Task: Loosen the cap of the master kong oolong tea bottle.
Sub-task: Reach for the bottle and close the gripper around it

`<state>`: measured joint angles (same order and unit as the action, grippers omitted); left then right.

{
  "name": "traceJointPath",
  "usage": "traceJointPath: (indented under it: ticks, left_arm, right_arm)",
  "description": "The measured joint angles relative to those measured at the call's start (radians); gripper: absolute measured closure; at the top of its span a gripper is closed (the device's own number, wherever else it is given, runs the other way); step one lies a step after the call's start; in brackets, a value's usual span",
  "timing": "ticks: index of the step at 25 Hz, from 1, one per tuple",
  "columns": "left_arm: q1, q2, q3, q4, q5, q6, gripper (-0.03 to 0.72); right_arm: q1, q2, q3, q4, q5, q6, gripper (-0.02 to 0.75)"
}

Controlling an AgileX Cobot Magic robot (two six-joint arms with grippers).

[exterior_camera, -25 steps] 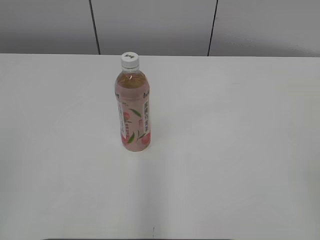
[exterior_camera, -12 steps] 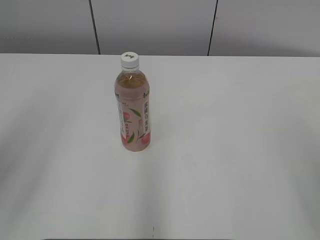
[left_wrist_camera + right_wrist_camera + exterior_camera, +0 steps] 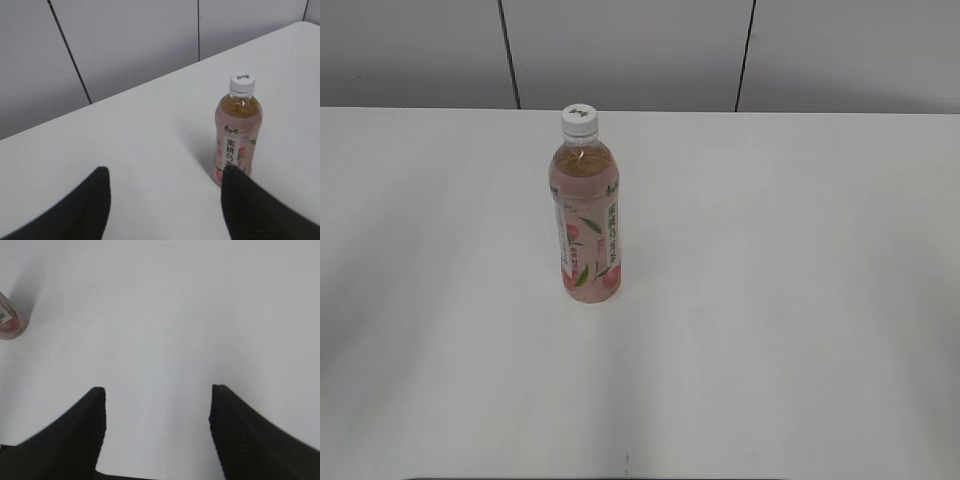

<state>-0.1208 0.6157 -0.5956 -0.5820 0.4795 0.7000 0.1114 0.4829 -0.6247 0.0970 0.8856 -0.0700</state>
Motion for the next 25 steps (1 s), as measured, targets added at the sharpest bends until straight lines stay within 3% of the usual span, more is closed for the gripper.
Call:
traceJointPath:
  ticks: [4,8,10,12,14,16,20,25]
  left_arm:
    - [-0.001,0.000,0.000,0.012,0.084,0.001,0.257]
    - [-0.009,0.000,0.000,0.144,0.195,-0.031,0.257]
    - [-0.009,0.000,0.000,0.294,0.227,-0.149,0.257]
    - [-0.009,0.000,0.000,0.460,0.238,-0.347,0.258]
    - [-0.009,0.000,0.000,0.539,0.202,-0.469,0.258]
    - [-0.009,0.000,0.000,0.522,0.093,-0.495,0.258]
    - [-0.009,0.000,0.020,0.411,-0.135,-0.429,0.258]
    - [-0.009,0.000,0.188,0.308,-0.358,-0.389,0.258]
  right_arm:
    - [0.000,0.000,0.000,0.001,0.001,0.000,0.244]
    - [0.000,0.000,0.000,0.004,0.001,0.000,0.244]
    - [0.000,0.000,0.000,0.004,0.001,0.000,0.244]
    - [0.000,0.000,0.000,0.005,0.001,0.000,0.244]
    - [0.000,0.000,0.000,0.008,0.001,0.000,0.244]
    - [0.000,0.000,0.000,0.011,0.001,0.000,0.244]
    - [0.000,0.000,0.000,0.011,0.001,0.000,0.244]
    - [0.000,0.000,0.000,0.012,-0.015,0.000,0.244]
